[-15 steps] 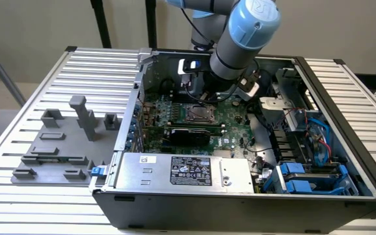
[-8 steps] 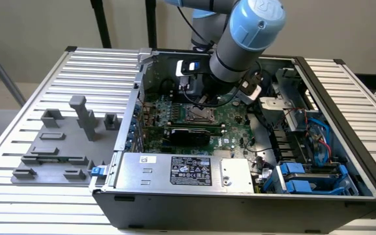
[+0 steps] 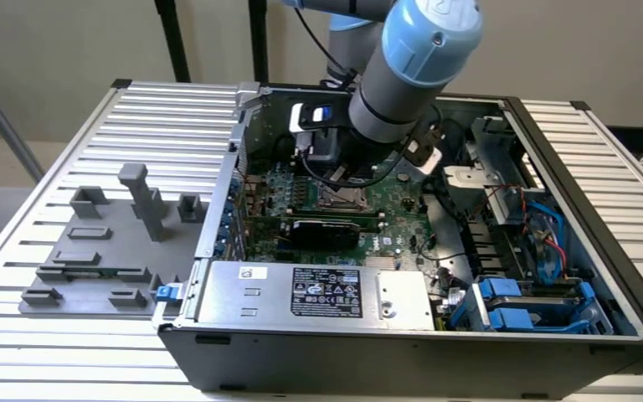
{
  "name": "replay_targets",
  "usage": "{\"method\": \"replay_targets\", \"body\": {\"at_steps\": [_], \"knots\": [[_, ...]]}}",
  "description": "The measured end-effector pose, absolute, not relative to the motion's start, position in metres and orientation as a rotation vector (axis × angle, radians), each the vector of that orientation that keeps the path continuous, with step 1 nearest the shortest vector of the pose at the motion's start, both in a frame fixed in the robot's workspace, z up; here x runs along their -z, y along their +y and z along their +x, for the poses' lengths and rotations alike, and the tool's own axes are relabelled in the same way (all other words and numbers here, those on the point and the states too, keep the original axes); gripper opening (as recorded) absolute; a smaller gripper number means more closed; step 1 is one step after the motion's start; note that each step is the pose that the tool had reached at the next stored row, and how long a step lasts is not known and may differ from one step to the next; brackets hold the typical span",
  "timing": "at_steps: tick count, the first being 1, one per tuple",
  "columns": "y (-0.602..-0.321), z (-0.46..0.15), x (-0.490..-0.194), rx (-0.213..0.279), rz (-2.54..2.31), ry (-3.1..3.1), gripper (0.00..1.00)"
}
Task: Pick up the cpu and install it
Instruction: 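Install the first cpu locking lever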
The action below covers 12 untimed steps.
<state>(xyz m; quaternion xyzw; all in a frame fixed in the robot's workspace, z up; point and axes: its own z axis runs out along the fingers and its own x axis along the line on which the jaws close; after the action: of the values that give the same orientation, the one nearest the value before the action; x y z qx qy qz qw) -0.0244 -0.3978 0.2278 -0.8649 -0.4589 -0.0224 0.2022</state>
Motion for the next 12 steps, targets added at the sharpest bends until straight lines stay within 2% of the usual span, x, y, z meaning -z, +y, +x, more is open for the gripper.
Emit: {"method": "replay_targets", "body": {"at_steps": [12], "knots": [[-0.424,-0.042,-0.244,0.057,-2.414,-1.279,0.12]]}}
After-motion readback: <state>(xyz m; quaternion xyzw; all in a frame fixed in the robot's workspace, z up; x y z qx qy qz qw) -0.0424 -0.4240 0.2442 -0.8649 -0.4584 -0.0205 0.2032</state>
